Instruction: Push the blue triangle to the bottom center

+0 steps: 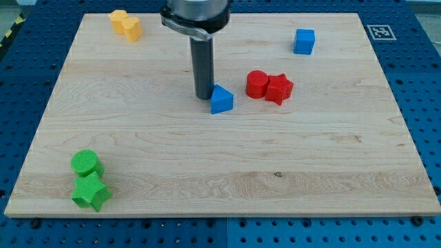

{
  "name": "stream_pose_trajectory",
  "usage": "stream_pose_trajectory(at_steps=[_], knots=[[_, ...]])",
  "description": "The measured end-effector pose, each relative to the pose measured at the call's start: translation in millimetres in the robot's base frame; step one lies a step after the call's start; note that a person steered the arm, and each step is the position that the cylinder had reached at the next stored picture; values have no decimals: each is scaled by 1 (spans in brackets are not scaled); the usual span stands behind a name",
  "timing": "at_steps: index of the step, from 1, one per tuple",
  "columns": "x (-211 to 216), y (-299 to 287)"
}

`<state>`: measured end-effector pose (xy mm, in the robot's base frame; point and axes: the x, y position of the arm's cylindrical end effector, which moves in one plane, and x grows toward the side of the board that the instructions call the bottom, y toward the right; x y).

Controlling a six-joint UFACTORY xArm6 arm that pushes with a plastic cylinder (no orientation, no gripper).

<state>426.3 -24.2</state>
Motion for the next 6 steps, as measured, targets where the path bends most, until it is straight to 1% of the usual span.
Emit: stream_pose_trajectory(at_steps=[1, 4, 5, 6], knots=[[4, 28], [3, 78], [5, 79], [19, 79]])
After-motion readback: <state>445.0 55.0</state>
